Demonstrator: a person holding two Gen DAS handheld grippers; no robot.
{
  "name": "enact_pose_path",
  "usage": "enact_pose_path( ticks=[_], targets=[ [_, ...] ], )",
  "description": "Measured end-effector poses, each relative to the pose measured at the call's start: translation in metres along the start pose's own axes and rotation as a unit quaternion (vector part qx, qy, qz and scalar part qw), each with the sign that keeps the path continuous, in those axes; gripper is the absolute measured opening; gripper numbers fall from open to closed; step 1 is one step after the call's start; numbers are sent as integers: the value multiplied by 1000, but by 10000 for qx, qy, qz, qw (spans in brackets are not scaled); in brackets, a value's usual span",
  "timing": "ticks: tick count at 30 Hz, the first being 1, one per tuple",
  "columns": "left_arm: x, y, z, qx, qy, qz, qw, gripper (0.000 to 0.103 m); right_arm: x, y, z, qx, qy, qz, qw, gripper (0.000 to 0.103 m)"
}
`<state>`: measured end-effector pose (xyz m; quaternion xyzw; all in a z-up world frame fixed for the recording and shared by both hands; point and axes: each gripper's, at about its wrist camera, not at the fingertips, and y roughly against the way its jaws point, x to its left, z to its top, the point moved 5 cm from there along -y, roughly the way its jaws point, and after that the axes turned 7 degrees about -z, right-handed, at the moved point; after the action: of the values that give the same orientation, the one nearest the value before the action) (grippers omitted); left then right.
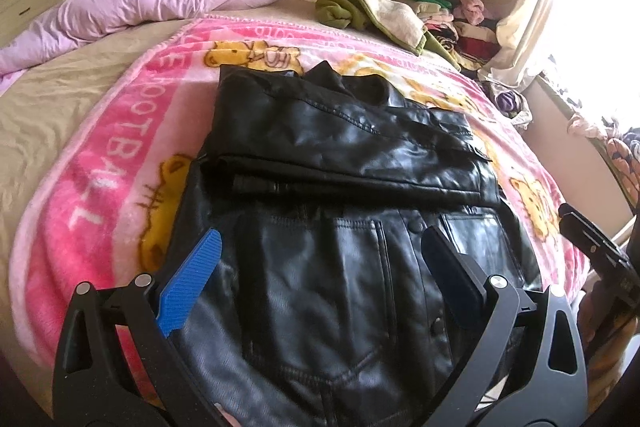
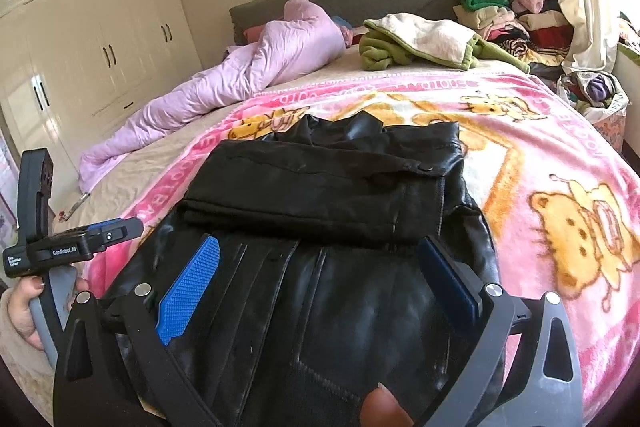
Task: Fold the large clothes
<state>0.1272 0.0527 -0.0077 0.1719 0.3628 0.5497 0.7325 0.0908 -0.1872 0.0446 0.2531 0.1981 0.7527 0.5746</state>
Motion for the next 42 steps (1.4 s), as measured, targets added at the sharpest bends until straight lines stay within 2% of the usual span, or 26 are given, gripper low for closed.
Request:
enact_pose_path(
  ticks=[6, 15, 28, 33, 37, 42],
  targets=[
    [-3, 11, -8, 18, -61, -49, 10000, 94, -1, 15, -6, -14, 127, -50, 9999, 99],
    [6, 27, -19, 39, -45, 53, 10000, 94, -9, 30, -32, 224, 337, -201, 9990, 99],
    [49, 33, -66, 624, 233, 379, 9971, 94, -36, 37, -58, 544, 218, -437, 9973, 99],
    [64, 35, -80, 828, 423, 143, 9956, 94, -44, 39, -64, 631, 154, -453, 9969, 99],
    [68, 30, -89, 1130, 469, -102, 9924, 94, -52, 40, -68, 686, 132, -514, 9962, 99],
    [71, 21, -98, 1509, 458, -207, 9873, 94, -61, 39, -76, 855, 76, -567, 9947, 99]
  ],
)
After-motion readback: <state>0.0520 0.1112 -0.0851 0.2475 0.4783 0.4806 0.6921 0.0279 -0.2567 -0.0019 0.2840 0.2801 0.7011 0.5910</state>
